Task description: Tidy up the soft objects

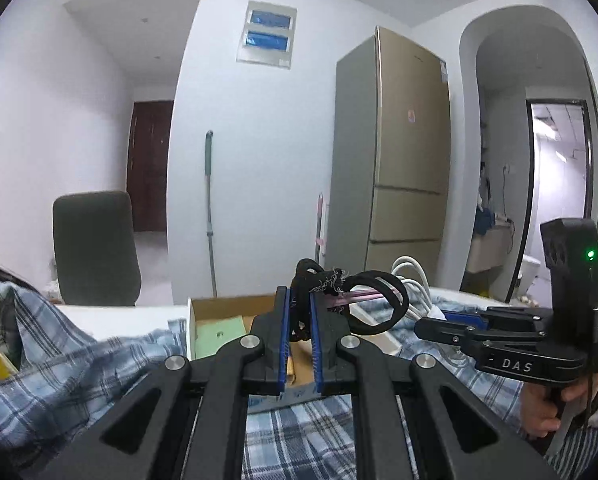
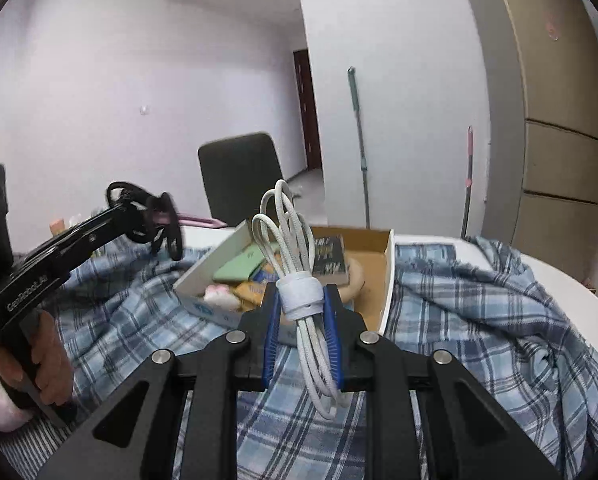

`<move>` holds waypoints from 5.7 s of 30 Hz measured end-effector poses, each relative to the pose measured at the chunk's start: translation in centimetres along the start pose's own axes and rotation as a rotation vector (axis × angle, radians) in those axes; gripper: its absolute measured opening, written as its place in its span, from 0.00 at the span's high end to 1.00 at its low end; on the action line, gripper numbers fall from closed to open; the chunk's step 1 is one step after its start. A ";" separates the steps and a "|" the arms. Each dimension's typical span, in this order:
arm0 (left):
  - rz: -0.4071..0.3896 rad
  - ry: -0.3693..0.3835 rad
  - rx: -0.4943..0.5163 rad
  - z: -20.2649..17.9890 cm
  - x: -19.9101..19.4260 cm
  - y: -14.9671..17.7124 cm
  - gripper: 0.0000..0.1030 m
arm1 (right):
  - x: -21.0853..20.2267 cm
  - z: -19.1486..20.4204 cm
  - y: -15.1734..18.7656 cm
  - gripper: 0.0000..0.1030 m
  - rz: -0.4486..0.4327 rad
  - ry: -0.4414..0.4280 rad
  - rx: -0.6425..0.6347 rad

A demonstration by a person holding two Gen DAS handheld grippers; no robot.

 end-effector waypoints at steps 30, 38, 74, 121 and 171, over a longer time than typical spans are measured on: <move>0.258 -0.071 -0.100 4.9 13.3 0.8 0.90 | 12.6 -6.7 -1.9 0.80 0.227 0.113 0.136; 0.421 -0.076 -0.164 5.1 15.1 3.2 0.77 | 13.3 -7.0 -0.6 0.80 0.279 0.075 0.184; -0.185 -0.184 0.040 -0.9 -5.3 -12.0 0.00 | -8.4 0.2 -13.0 0.00 -0.307 0.163 -0.007; -0.115 -0.251 0.039 0.1 -7.6 1.8 0.00 | -10.2 1.4 -1.2 0.00 -0.378 0.196 -0.113; -0.107 -0.228 0.027 0.2 -7.6 1.9 0.00 | -10.1 0.7 -1.5 0.00 -0.361 0.197 -0.097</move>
Point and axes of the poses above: each gripper's, at about its wrist camera, not at the fingertips, and x roughly the way its jaws point, z to its left, y to its underside, the point moved 9 cm from there along x, roughly the way its jaws point, and after that the axes turned 2 degrees about z, right-handed, at the moved point
